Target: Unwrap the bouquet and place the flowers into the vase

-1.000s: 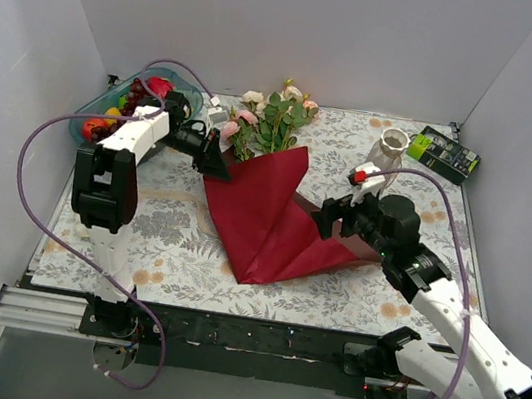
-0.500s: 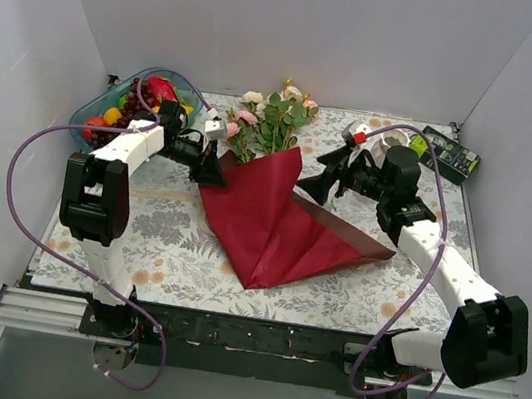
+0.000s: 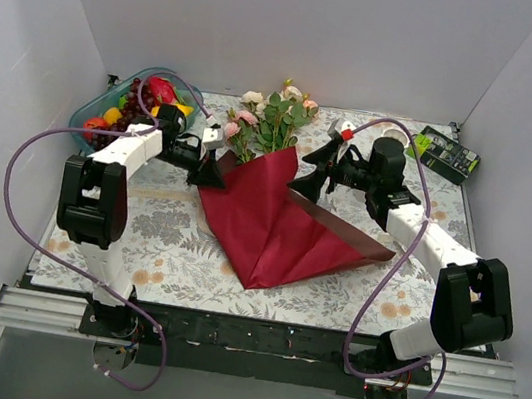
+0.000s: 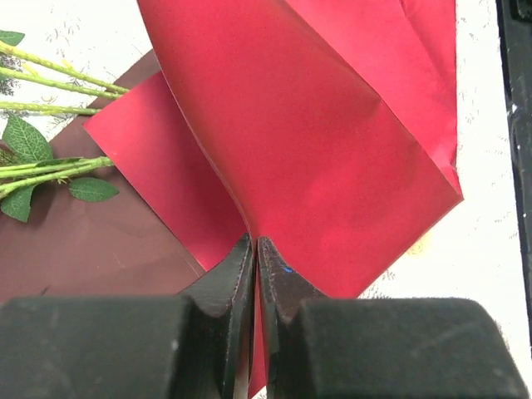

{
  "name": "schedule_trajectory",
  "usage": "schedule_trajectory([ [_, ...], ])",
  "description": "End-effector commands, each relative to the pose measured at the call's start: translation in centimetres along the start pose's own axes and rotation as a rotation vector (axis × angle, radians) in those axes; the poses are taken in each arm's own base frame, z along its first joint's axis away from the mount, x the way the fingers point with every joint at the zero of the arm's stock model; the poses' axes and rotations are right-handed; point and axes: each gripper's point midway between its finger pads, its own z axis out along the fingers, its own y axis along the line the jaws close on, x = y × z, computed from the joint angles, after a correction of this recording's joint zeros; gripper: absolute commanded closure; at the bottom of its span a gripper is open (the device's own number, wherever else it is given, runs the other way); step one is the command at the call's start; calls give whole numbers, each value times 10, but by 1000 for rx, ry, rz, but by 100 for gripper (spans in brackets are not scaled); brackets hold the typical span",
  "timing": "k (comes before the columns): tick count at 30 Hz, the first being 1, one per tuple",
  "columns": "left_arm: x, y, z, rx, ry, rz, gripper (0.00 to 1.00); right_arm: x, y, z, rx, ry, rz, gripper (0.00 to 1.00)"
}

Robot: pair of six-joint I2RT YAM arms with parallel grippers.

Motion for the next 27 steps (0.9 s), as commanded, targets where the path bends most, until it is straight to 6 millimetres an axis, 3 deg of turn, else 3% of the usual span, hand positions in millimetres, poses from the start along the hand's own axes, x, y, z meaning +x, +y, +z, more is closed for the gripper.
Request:
schedule_trajectory([
  [1,-14,-2,-13,-50,-10,211,96,-38,-4,4,-29,-84,-120,2],
  [6,-8,-2,-16,-85,18,293,98,-36,-4,6,-44,-83,-124,2],
  [12,-32,2,-26,-117,14,412,98,-35,2,10,-108,-100,-114,2],
  [16,-36,0,-30,-108,32,426,98,-45,9,10,-153,-138,-126,2],
  [27,-28,-7,-29,-93,37,426,98,-60,0,20,-174,-165,-139,2],
])
